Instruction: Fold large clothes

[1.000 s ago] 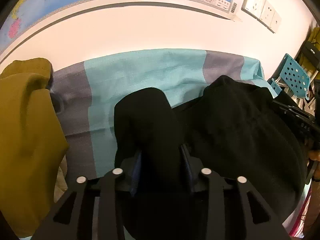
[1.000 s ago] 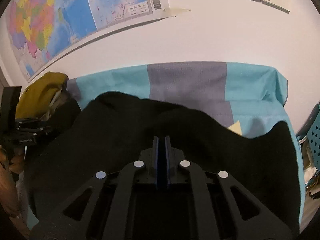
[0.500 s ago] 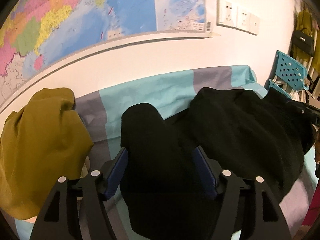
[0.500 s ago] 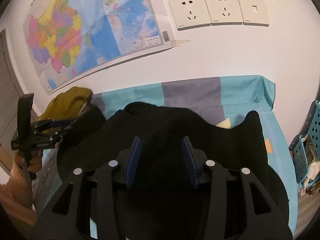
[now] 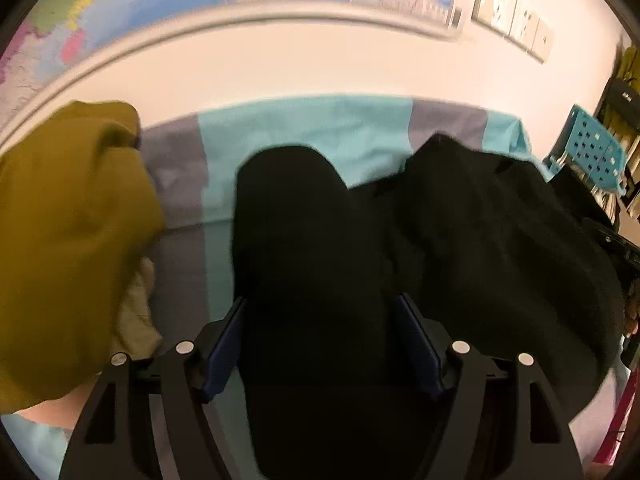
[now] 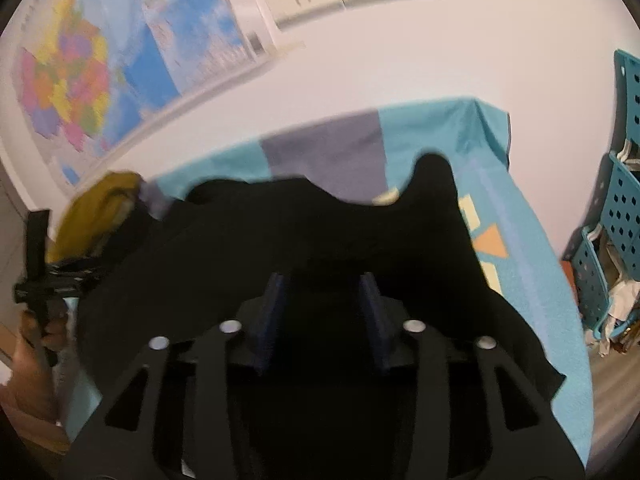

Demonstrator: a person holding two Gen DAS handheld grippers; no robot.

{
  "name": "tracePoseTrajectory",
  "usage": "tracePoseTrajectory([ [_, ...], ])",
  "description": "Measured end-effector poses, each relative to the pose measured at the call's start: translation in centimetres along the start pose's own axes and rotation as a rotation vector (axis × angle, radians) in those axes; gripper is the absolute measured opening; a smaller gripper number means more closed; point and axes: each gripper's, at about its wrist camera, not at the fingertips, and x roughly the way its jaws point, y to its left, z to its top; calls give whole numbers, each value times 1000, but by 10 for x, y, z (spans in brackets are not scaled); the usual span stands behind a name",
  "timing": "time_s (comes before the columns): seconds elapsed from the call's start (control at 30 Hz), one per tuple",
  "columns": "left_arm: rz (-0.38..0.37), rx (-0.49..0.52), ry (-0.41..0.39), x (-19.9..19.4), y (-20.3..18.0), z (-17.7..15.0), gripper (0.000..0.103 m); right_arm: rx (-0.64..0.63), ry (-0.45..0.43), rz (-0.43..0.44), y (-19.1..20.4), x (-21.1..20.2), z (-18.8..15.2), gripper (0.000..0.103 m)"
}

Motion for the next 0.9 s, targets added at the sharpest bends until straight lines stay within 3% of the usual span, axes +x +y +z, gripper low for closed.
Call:
tracePoseTrajectory([
  [0.2,1,-25,-40,-31,7,-16,72,-20,-62,45,3,-55,-14,46],
  [0.3,15,-18,-29,-29,9,-25,73,-22,-31,-23,-7,-55,-26,45],
  [0.4,-16,-72,10,-17,18,-29,74,60,-5,-53,-32,-46,-34,38],
  [0.5,-13,-112,16,-15,23,-31,76,124,-26,-19,-41,-48,-37,38],
  [0.73,-10,-142,-15,-40,25,-48,78,139,-73,57,-26,-84,-47,56],
  [0.9,14,-138,-27,-53,21,-63,78,143,-81,99,-15,-102,-60,58],
])
